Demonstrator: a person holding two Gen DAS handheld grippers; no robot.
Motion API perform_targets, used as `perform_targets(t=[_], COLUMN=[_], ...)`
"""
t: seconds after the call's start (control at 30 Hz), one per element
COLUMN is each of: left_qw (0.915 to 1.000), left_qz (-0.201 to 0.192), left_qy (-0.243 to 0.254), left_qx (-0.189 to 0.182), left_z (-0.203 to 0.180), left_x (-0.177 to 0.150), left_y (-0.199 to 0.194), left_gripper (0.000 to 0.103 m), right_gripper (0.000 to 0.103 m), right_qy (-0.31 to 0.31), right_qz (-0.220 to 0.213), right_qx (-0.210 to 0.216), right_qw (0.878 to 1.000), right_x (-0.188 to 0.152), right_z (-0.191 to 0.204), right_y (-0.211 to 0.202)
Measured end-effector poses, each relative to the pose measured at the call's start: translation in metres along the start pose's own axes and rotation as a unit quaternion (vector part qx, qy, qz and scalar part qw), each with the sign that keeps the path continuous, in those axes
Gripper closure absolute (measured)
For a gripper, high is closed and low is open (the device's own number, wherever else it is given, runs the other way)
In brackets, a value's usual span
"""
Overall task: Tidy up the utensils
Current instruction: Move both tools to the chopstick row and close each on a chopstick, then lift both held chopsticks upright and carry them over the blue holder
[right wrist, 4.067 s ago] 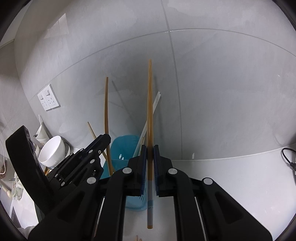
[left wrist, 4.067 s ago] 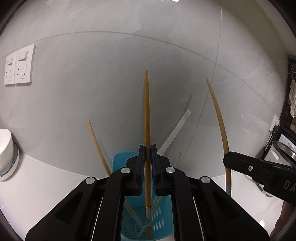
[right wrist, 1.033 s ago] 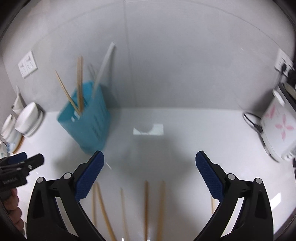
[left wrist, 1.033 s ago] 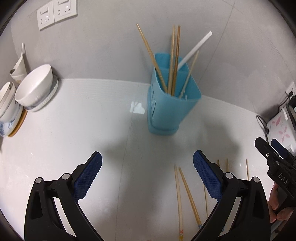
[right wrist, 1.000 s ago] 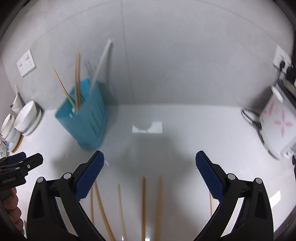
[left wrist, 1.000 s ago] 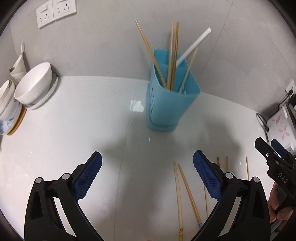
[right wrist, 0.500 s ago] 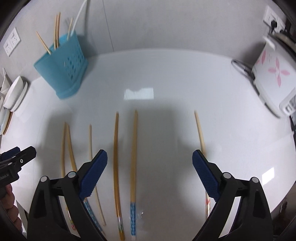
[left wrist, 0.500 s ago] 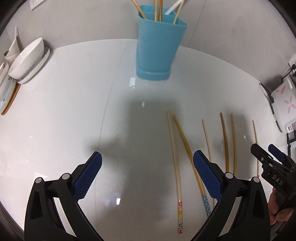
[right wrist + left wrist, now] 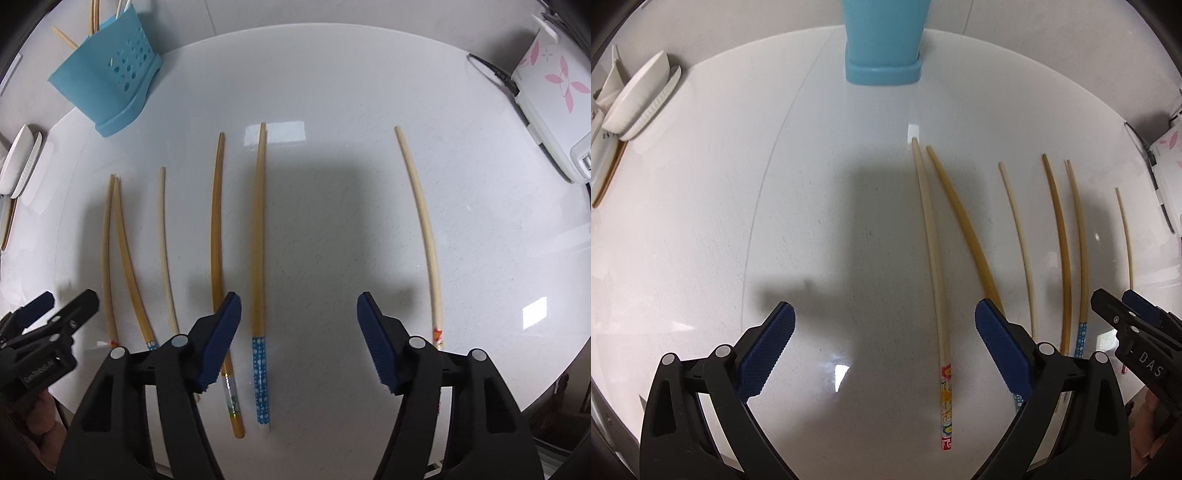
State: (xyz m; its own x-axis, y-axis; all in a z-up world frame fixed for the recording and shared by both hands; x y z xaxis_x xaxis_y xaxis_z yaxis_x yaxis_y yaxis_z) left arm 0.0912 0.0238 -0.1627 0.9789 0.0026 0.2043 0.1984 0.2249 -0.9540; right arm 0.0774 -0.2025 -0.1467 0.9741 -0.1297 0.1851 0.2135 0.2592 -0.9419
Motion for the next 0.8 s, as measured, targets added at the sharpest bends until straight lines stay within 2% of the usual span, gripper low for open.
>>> perform_targets(t=[0.13,0.3,0.4,0.47,0.5,0.57,0.6,0.67,0.7,0.73,0.8], left_qw=[0.9999,0.9995,0.9989,0.9982,0.9982,0.998,0.998,0.9978,0.9977,0.9977,0.9978], left_qz=[0.004,0.014,0.025,0.037,0.038,0.041,0.041,0.043,0.043,0.043,0.044], left_qy=[0.003,0.014,0.025,0.034,0.035,0.039,0.04,0.042,0.045,0.044,0.042], left_qx=[0.01,0.024,0.03,0.033,0.029,0.029,0.027,0.026,0.027,0.028,0.028], left_z=[-0.001,-0.007,-0.009,-0.011,-0.012,-0.008,-0.008,-0.009,-0.01,-0.01,-0.01], left_x=[-0.001,0.001,0.002,0.003,0.003,0.005,0.006,0.008,0.009,0.011,0.015], left_y=[0.002,0.004,0.006,0.009,0.009,0.012,0.011,0.009,0.009,0.008,0.009], left_gripper=[0.009,0.018,0.029,0.046,0.05,0.066,0.07,0.09,0.096,0.096,0.096], right_gripper=[0.051,0.063,0.073,0.082,0.084,0.086,0.086,0.091,0.092,0.096,0.096], right_qy=[-0.01,-0.012,-0.012,-0.016,-0.018,-0.02,-0.02,-0.015,-0.011,-0.008,-0.001], right_qz=[0.017,0.031,0.038,0.045,0.046,0.047,0.048,0.055,0.059,0.056,0.058], right_qx=[-0.006,-0.004,-0.002,-0.001,-0.001,-0.004,-0.005,-0.007,-0.007,-0.007,0.002], right_qw=[1.0,0.999,0.999,0.999,0.999,0.999,0.999,0.998,0.998,0.998,0.998], right_x=[0.0,0.001,0.003,0.004,0.005,0.006,0.006,0.005,0.004,0.004,0.005], right_z=[0.004,0.009,0.011,0.014,0.015,0.017,0.019,0.023,0.024,0.026,0.027], right_y=[0.003,0.008,0.011,0.013,0.013,0.014,0.015,0.019,0.021,0.021,0.023])
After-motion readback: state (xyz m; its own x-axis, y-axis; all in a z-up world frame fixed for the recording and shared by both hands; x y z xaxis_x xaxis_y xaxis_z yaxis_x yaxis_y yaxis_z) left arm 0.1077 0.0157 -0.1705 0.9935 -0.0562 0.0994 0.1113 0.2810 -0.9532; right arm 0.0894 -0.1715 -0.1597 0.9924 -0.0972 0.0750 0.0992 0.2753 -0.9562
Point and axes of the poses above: each gripper's, at about its wrist camera, not at the fingertips, and y roughly the way its jaws point, z to its left, x to its top, the point moved 1 cm from there along y, roughly the way its jaws point, and after that the axes turned 14 degrees about x, right-handed, at the moved point
